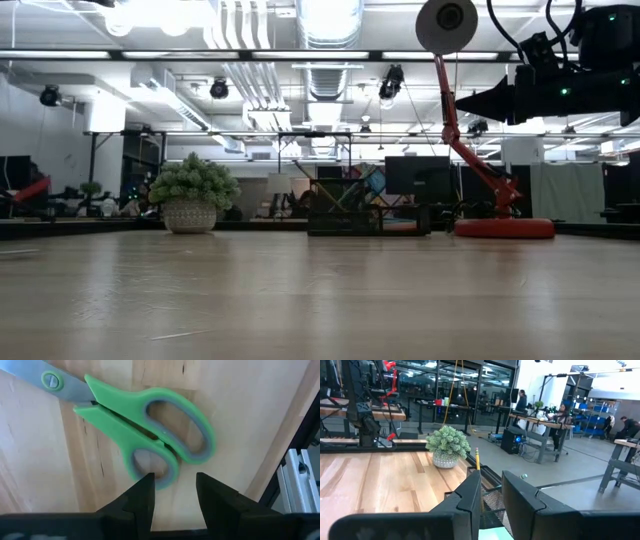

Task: Pick and place office supplies into organizer
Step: Put the green scissors into the desk organizer

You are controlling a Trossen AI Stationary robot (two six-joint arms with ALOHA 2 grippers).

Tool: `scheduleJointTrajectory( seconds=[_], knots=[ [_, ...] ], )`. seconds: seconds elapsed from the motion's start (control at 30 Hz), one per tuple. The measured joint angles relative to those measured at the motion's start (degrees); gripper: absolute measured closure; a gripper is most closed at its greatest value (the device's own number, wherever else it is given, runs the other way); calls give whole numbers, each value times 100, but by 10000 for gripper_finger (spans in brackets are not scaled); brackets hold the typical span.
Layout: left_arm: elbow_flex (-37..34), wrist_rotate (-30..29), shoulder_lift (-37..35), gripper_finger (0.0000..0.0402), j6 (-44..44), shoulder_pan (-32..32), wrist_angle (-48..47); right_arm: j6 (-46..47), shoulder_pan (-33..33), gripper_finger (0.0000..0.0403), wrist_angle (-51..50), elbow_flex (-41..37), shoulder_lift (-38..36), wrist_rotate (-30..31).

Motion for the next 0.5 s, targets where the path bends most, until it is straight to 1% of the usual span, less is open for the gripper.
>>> scheduleJointTrajectory(
  seconds=[0.1, 0.23, 0.4, 0.5],
  knots=[
    [2, -2, 0, 272, 80, -30, -10, -2, 0, 335, -2, 0, -1, 0],
    [-24, 12, 2, 272, 449, -131, -12, -2, 0, 335, -36, 0, 0, 0],
    [-58, -3, 4, 272, 554, -212, -6, -2, 0, 335, -42, 0, -1, 0],
    [-100, -75, 7, 272, 845, -214, 117, -4, 0, 335, -42, 0, -1, 0]
  ],
)
